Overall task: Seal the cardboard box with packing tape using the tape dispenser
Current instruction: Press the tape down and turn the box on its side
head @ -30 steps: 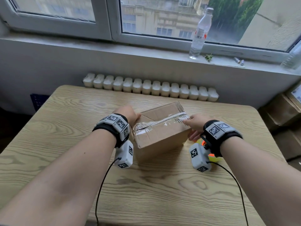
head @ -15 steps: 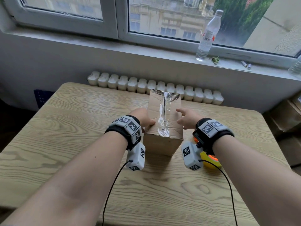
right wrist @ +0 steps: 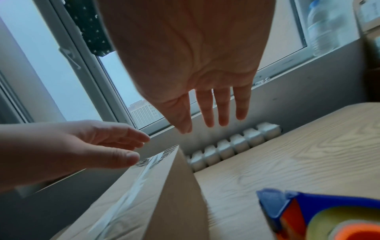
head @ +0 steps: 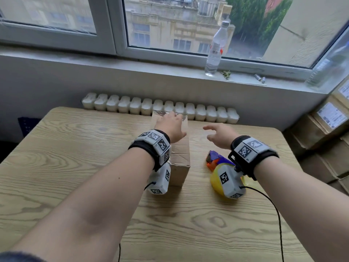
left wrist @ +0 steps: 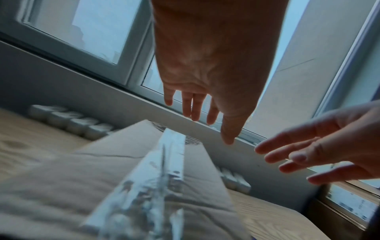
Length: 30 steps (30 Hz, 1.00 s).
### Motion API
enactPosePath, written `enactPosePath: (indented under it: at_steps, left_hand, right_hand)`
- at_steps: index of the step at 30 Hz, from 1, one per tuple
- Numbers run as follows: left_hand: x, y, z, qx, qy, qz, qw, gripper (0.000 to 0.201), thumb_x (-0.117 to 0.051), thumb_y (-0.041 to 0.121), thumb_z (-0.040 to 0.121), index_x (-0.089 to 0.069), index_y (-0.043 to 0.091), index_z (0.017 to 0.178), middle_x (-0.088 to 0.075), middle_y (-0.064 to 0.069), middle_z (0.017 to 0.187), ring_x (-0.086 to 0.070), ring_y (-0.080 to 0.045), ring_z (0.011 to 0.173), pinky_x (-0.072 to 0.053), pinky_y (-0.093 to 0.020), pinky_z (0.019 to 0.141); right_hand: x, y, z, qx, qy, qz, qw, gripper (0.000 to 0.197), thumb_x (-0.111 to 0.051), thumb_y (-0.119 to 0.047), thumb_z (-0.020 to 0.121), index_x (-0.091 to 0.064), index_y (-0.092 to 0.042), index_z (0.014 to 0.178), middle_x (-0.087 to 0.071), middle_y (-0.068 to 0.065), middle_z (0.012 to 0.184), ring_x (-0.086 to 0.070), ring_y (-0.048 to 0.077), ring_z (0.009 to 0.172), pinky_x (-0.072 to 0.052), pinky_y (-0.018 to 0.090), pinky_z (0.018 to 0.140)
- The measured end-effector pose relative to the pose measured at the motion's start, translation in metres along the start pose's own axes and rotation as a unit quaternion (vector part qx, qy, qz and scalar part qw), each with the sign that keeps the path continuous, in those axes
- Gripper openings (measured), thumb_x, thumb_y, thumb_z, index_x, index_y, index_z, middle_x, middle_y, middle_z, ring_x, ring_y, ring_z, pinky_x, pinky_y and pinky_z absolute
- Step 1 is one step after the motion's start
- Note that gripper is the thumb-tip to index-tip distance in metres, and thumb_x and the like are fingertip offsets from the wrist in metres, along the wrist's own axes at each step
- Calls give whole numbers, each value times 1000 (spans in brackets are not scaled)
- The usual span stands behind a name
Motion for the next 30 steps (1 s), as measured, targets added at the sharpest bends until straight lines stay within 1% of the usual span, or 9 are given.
enactPosePath:
  at_steps: [5,8,11,14,17,21,23,26,30]
  left_hand:
    - [-18,65,16,-74,-31,52,995,56,-54,40,90,-42,20,141,-42,-5,144,-39,-25,134,-29,-44,111]
    - [-40,94,23,-95,-59,84,990,55,-54,40,90,-42,24,141,-41,-3,146,-38,-24,135,-27,-46,110]
    - [-67,113,31,-105,-99,98,985,55,-55,40,90,-42,24,141,-40,-3,146,-36,-22,136,-26,-49,111]
    - [-89,122,40,-97,-132,106,981,54,-53,38,90,-42,24,141,-41,-2,145,-36,-21,135,-25,-49,112]
    - [-110,126,48,-83,-155,108,979,55,-53,38,90,-42,24,141,-41,-2,145,-36,-23,134,-27,-49,111]
    - [-134,125,55,-59,-189,88,976,58,-54,36,89,-38,21,142,-40,-4,145,-39,-26,133,-31,-45,107]
    - [-144,122,59,-44,-206,68,975,59,-56,35,89,-37,20,142,-41,-4,144,-40,-26,133,-32,-43,106]
    - [-157,116,61,-22,-224,35,974,57,-58,33,88,-41,19,140,-44,-4,140,-45,-25,128,-38,-41,105]
    - [-165,111,65,-5,-237,-5,972,58,-57,33,90,-37,19,142,-48,-6,138,-50,-26,123,-44,-39,99]
  right_hand:
    - [15,61,-8,-47,18,-7,999,40,-49,-13,93,-56,-23,130,-57,6,135,-55,23,119,-44,31,96]
    - [11,97,-8,-68,10,4,998,38,-51,-12,91,-59,-21,127,-55,5,137,-51,22,125,-40,31,102]
    - [0,122,-6,-79,-14,14,997,38,-51,-11,91,-59,-19,127,-54,5,138,-48,21,128,-37,29,104]
    - [-16,141,4,-79,-41,23,996,37,-55,-12,90,-60,-18,126,-55,3,137,-49,19,128,-37,28,103]
    - [-34,157,19,-85,-72,34,993,40,-59,-13,87,-60,-20,126,-56,2,135,-52,20,124,-41,28,99]
    - [-52,168,37,-79,-114,27,990,49,-63,-17,85,-53,-20,133,-54,3,138,-51,20,125,-41,29,99]
    - [-64,172,45,-82,-132,31,987,56,-67,-16,81,-51,-21,134,-53,3,137,-52,20,124,-45,31,97]
    - [-80,176,55,-85,-151,35,984,62,-71,-12,76,-51,-24,133,-58,4,129,-58,19,114,-52,32,89]
    - [-86,175,69,-73,-192,53,977,70,-76,-6,68,-53,-25,131,-67,5,115,-64,21,101,-54,32,82]
Point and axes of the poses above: each hand's wrist, its own z-axis towards the middle knuckle, its own x-axis out of the back of the hand, y = z × x, the point moved 4 cm from there along z, towards the middle knuckle
